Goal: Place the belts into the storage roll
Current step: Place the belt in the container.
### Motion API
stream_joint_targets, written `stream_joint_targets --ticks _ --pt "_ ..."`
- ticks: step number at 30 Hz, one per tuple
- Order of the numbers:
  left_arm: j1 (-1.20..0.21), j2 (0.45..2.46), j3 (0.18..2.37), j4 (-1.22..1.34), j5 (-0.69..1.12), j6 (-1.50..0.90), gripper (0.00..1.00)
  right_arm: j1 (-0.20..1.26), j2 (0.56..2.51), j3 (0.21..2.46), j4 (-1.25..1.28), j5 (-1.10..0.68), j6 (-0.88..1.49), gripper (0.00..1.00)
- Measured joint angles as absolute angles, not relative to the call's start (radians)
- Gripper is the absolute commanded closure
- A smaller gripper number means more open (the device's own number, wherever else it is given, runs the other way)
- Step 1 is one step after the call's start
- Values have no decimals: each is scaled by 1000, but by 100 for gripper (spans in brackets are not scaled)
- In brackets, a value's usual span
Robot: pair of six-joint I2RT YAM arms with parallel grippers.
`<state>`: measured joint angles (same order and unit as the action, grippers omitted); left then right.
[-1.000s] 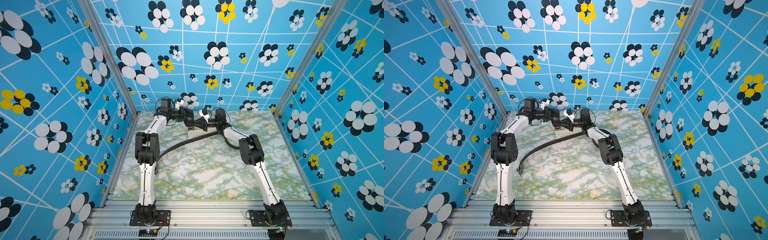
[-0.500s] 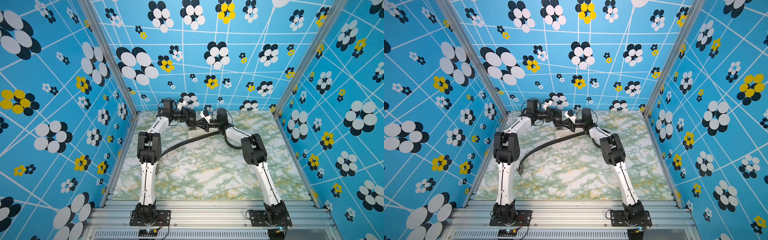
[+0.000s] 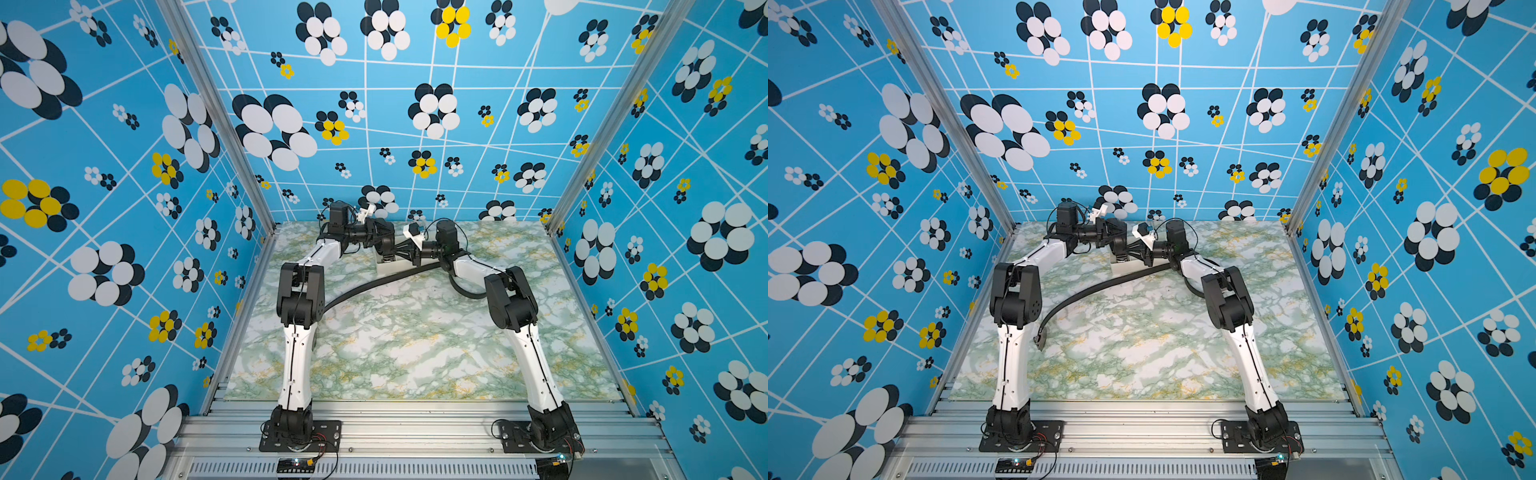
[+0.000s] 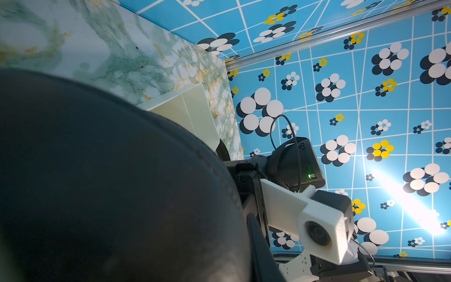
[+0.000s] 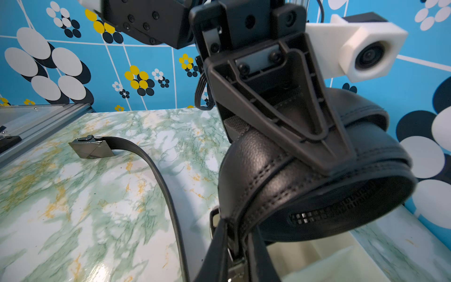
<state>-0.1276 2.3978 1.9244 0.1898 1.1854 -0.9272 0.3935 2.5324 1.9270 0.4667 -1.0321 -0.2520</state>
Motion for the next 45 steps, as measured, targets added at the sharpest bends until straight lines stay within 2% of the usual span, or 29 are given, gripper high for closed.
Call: stream_joint_targets --ticks 2,4,6,8,11,23,25,29,39,45 --pt "-127 2400 1916 218 1193 -943 92 393 2530 1927 453 -1031 -256 100" --pt "-126 2400 1901 254 1198 -958 92 393 2529 1931 437 -1031 -259 84" --pt "-125 2400 1888 278 1202 -965 93 393 2529 1933 424 -1031 -268 73" --pt "-125 2400 1874 305 1205 -977 94 395 2529 1934 404 -1031 -282 71" --pt "-124 2400 1851 348 1209 -988 94 399 2529 1937 371 -1033 -293 61" --pt "-107 2387 1763 448 1234 -996 90 406 2527 1937 352 -1033 -257 52" --pt "-105 2379 1744 467 1235 -996 83 406 2523 1936 355 -1029 -246 50" --pt "-102 2366 1701 509 1234 -1004 76 406 2504 1923 356 -1022 -223 49" --pt "-97 2337 1646 453 1217 -968 36 406 2437 1851 445 -1001 -143 49" --pt "-91 2333 1644 410 1208 -949 31 406 2424 1836 483 -989 -99 49"
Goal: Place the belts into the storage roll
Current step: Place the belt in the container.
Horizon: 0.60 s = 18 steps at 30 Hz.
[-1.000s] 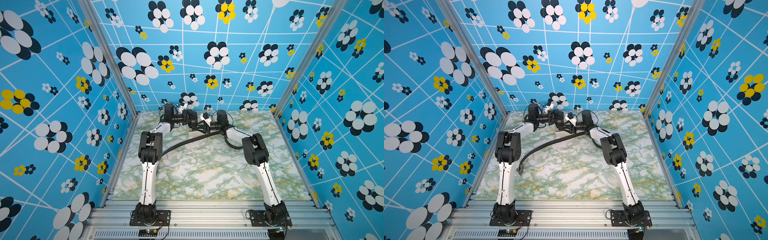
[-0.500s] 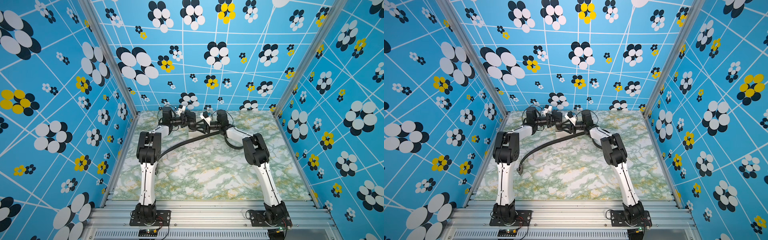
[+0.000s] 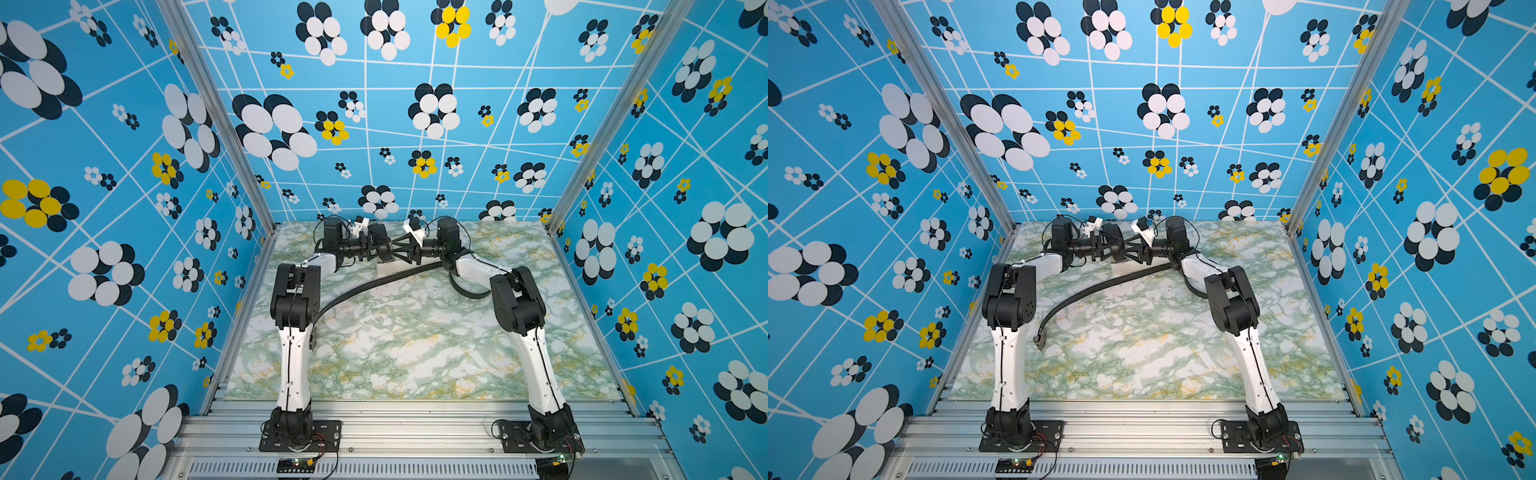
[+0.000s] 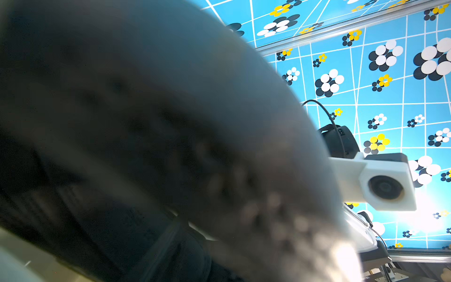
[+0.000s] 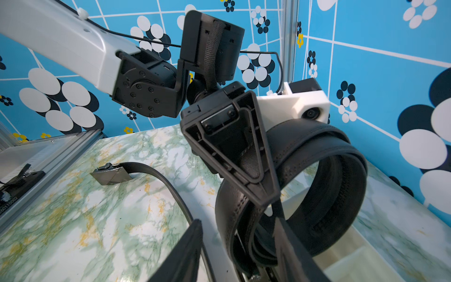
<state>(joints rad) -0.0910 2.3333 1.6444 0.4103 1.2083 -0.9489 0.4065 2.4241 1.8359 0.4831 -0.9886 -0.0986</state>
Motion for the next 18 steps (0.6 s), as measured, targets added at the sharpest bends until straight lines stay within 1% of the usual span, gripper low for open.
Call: stream_joint_targets --ticks 1,4,6,7,8,10,18 --pt "-90 2332 1644 402 1207 -947 27 406 2424 1834 487 -984 -90 49" --pt "-88 2323 1644 366 1203 -931 24 406 2424 1827 500 -968 -65 49" --pt "-85 2316 1645 341 1199 -918 17 406 2424 1824 512 -954 -43 47" --pt "-82 2313 1645 328 1198 -914 11 406 2423 1823 519 -944 -27 47" --pt "-80 2310 1645 315 1196 -907 9 406 2421 1819 529 -934 -10 47" --pt "-76 2304 1645 286 1193 -891 1 406 2410 1803 547 -913 28 46" --pt "-65 2273 1671 147 1181 -804 1 406 2370 1768 617 -822 141 44"
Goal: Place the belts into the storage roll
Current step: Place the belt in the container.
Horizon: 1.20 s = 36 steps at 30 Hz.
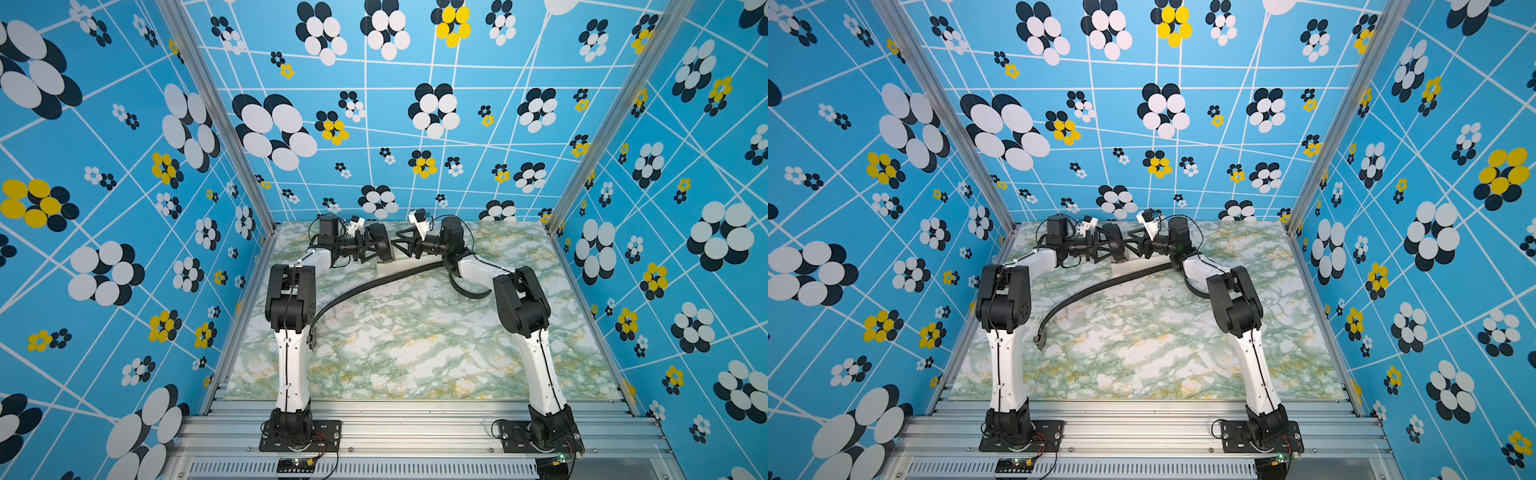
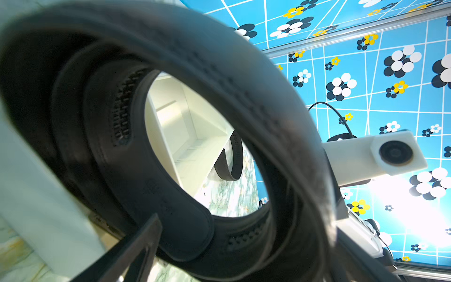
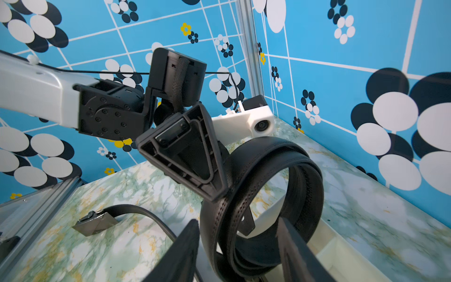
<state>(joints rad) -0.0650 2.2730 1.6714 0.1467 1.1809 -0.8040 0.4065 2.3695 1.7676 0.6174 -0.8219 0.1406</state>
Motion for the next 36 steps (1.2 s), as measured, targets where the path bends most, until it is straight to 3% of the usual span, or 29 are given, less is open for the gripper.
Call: stream_joint_targets --ticks 8,14,20,22,25,31,36 --pt "-34 2205 1688 73 1177 -757 1 406 2329 1805 469 -700 237 44" --pt "1 2088 1620 26 1123 -712 0 416 2326 2063 46 -631 251 43" --pt "49 1912 1501 -69 958 -637 2 493 2371 2537 -424 -528 187 33" --pt "52 1889 1494 -96 892 -621 8 529 2390 2646 -530 -476 178 28" --pt "50 1885 1493 -147 802 -603 14 565 2402 2690 -637 -399 177 21" --pt "35 1891 1514 -265 671 -572 13 576 2468 2691 -773 -233 178 1" --pt "4 1912 1583 -360 590 -545 13 589 2504 2691 -802 -155 180 1"
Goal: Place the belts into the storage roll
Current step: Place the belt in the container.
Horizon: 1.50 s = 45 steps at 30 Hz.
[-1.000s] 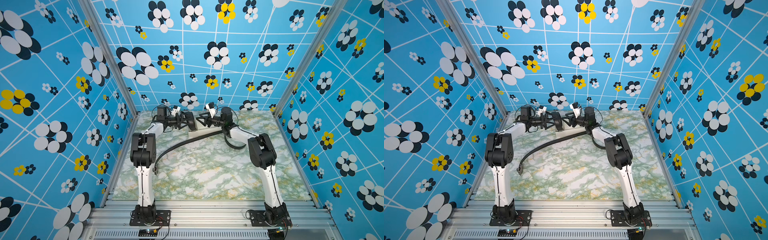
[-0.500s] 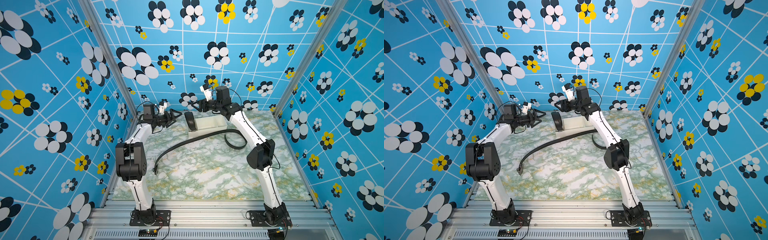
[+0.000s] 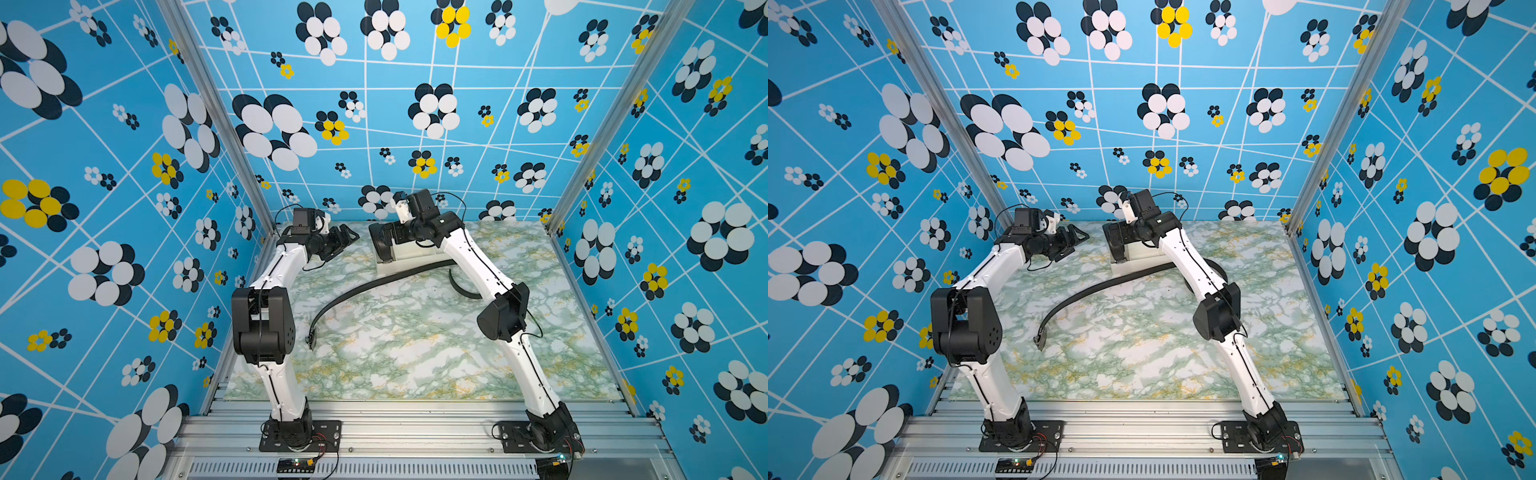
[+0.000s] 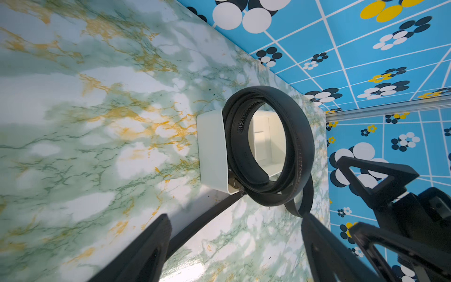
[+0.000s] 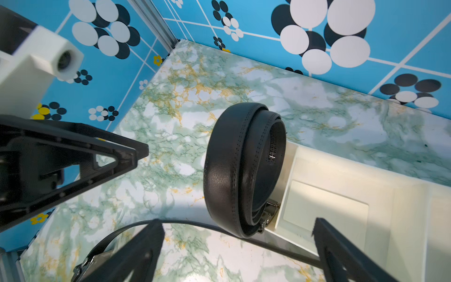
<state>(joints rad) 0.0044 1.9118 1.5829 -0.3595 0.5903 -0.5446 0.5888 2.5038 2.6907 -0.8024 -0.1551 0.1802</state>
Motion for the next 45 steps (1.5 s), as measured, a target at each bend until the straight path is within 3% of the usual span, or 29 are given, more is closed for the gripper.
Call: stream_joint_targets --ticks 15,22,24,33,45 --pt "-1 1939 1608 -473 552 -474 14 629 2604 2738 -770 -100 202 11" --pt "12 1938 1581 -494 552 -456 15 629 2636 2752 -731 -79 218 39" --pt "14 1935 1574 -496 553 -451 15 631 2640 2752 -714 -79 218 41" --pt "20 1928 1544 -501 561 -448 16 635 2646 2756 -673 -80 215 66" --pt "19 1926 1482 -467 580 -456 17 635 2651 2738 -621 -82 194 65"
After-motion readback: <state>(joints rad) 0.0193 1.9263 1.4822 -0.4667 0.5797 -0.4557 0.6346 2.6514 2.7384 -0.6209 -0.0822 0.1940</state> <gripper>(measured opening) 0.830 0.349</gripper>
